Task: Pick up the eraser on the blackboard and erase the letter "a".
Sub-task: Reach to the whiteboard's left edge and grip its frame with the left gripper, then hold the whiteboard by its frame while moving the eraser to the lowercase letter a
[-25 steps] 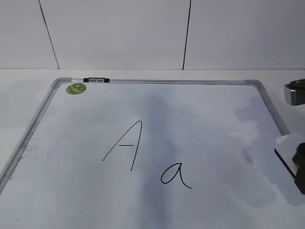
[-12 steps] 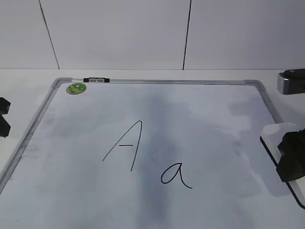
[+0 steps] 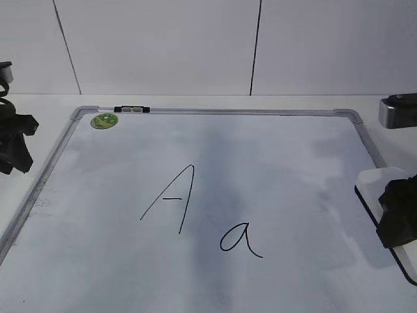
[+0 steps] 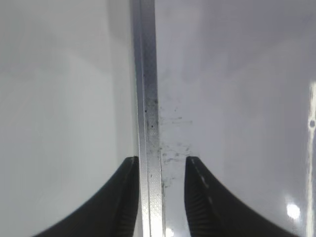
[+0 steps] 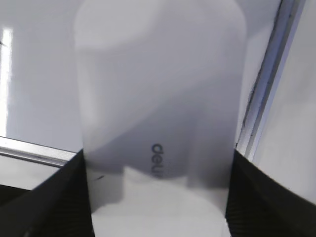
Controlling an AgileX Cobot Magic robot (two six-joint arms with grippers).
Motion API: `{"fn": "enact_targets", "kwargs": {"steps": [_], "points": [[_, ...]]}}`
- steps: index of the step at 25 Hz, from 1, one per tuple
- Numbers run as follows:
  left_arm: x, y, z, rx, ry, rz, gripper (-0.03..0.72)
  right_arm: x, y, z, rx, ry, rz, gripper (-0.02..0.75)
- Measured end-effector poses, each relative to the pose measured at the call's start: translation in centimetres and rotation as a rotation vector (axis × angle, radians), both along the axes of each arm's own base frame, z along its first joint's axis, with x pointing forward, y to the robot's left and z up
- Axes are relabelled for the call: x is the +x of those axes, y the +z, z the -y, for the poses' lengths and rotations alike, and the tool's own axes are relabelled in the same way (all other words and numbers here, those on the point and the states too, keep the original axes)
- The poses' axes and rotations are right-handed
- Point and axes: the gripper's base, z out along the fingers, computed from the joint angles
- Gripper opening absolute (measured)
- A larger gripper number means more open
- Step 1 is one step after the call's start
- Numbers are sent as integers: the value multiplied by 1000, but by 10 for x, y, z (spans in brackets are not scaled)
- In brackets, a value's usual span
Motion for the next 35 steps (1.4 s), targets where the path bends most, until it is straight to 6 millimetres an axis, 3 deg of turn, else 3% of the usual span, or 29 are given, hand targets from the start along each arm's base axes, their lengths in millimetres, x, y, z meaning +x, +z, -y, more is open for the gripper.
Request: {"fn": "enact_targets", "kwargs": {"steps": [7, 21, 35], "points": [[20, -16, -4, 54, 4, -82, 238, 0, 0, -1, 6, -2, -2, 561], [26, -52, -5, 68, 12, -182, 237, 0, 0, -1, 6, -2, -2, 561], [27, -54, -4, 66, 14, -178, 235, 0, 0, -1, 8, -2, 1, 561]]}}
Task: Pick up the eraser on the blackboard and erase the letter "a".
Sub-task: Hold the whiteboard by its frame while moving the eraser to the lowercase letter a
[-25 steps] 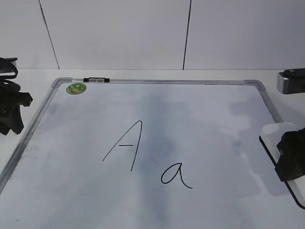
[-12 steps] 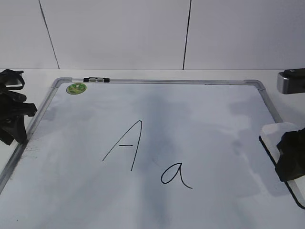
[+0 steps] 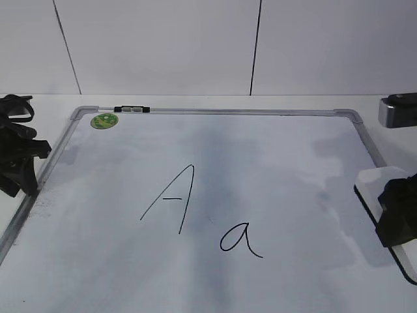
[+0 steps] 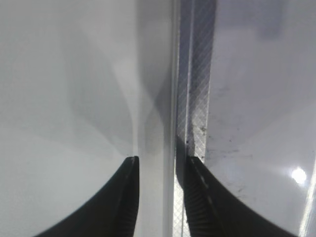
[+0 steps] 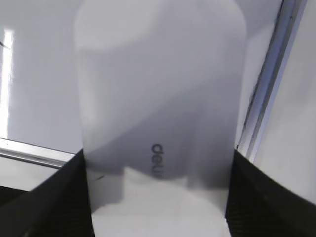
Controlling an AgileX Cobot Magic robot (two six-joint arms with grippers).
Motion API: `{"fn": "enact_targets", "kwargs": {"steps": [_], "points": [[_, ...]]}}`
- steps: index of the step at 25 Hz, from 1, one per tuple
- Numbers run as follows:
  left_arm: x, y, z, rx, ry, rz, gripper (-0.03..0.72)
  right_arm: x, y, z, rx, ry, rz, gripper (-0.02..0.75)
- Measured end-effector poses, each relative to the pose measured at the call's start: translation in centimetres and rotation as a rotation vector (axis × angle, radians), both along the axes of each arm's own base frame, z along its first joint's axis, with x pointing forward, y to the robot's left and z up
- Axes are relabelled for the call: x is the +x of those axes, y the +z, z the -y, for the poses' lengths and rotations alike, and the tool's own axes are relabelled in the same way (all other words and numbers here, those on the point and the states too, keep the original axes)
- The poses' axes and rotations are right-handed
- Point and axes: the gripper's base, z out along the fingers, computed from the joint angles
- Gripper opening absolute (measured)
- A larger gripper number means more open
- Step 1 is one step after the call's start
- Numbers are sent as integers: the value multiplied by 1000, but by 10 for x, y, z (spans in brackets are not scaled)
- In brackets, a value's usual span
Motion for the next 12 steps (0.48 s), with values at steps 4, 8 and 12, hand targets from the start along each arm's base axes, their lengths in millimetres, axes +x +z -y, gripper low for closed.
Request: {"fn": "enact_targets", "kwargs": {"steps": [4, 8, 12], "points": [[0, 0, 0, 0, 0, 2, 235, 0, 0, 0, 1, 0, 4, 561], [0, 0, 0, -3, 4, 4, 235, 1, 0, 0, 3, 0, 8, 561], [1, -1, 0, -2, 5, 6, 235, 1, 0, 0, 3, 0, 9, 561]]}}
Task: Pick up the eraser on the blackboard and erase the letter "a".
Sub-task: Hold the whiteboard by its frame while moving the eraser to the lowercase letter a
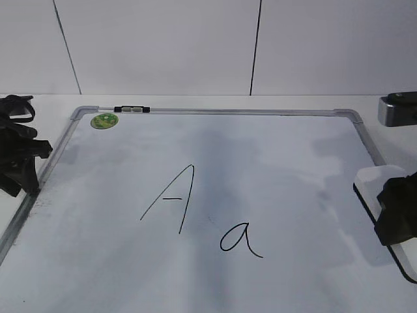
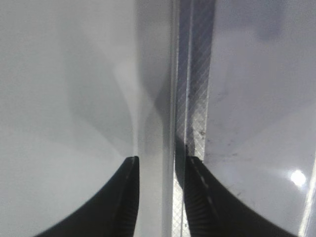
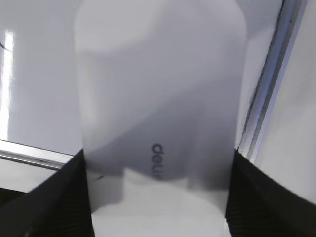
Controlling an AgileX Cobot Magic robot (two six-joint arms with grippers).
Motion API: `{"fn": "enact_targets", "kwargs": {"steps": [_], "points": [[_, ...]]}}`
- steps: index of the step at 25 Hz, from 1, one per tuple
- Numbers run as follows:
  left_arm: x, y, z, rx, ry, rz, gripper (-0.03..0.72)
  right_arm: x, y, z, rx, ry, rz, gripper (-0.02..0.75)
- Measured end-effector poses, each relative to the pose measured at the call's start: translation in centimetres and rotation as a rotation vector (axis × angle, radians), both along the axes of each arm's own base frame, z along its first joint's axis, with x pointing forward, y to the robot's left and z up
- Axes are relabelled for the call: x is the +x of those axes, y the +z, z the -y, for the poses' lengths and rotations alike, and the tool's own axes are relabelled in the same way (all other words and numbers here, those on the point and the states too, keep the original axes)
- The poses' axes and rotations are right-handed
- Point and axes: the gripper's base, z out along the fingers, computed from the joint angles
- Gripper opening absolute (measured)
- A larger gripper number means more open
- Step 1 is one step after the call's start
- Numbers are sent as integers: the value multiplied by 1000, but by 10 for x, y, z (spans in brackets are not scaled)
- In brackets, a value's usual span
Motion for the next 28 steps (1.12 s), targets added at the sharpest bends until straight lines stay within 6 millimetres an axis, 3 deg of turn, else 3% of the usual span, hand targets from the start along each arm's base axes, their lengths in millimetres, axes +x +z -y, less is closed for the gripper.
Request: {"fn": "enact_targets", "kwargs": {"steps": [15, 22, 28], "points": [[1, -4, 0, -2, 2, -6, 229, 0, 0, 0, 0, 0, 1, 561], [2, -3, 1, -13, 10, -4, 32, 0, 0, 0, 1, -2, 1, 561], [2, -3, 1, -14, 10, -4, 16, 0, 0, 0, 1, -2, 1, 561]]}}
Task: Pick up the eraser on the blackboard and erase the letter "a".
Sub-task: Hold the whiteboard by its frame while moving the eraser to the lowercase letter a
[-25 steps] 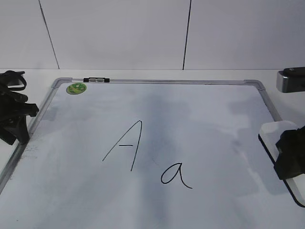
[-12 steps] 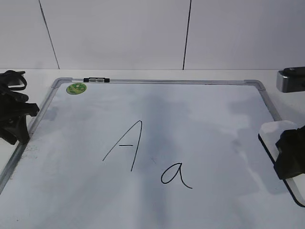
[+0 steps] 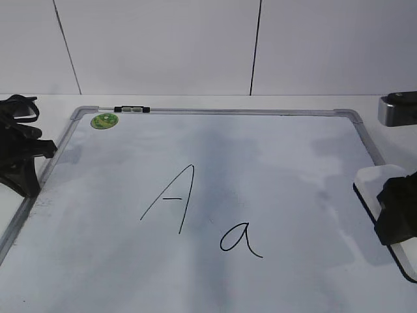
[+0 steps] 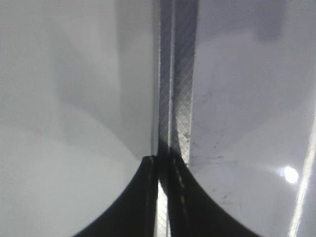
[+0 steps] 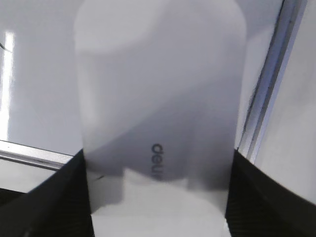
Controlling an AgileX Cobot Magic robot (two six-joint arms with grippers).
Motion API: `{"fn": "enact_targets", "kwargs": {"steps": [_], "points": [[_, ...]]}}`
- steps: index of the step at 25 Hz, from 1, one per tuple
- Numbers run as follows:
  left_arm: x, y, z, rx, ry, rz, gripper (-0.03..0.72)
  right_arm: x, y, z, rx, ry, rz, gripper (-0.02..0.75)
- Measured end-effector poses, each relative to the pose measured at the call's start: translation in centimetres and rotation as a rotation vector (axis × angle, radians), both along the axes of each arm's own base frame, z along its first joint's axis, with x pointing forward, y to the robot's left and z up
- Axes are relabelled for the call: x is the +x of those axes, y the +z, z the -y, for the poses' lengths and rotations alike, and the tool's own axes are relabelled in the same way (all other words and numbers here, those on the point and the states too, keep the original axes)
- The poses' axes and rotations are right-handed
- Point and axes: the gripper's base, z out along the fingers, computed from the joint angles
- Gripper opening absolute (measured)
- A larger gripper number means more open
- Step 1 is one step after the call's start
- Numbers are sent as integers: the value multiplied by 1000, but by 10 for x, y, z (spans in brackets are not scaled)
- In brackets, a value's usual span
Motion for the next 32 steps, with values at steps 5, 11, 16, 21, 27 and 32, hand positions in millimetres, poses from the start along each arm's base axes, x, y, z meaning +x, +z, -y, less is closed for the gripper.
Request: {"fn": "enact_targets", "kwargs": {"steps": [5, 11, 16, 21, 27, 32], "points": [[0, 0, 0, 0, 0, 0, 16, 1, -2, 0, -9, 2, -4, 561], [0, 0, 0, 0, 0, 2, 16, 16, -11, -5, -34, 3, -72, 561], [1, 0, 0, 0, 1, 5, 16, 36, -11, -13, -45, 8, -98, 561], [1, 0, 0, 0, 1, 6, 16, 54, -17, -32, -67, 60, -117, 561], [1, 0, 0, 0, 2, 8, 16, 75, -23, -66, -92, 156, -126, 561], [1, 0, 0, 0, 2, 10, 16, 90, -28, -84, -95, 201, -132, 561]]}}
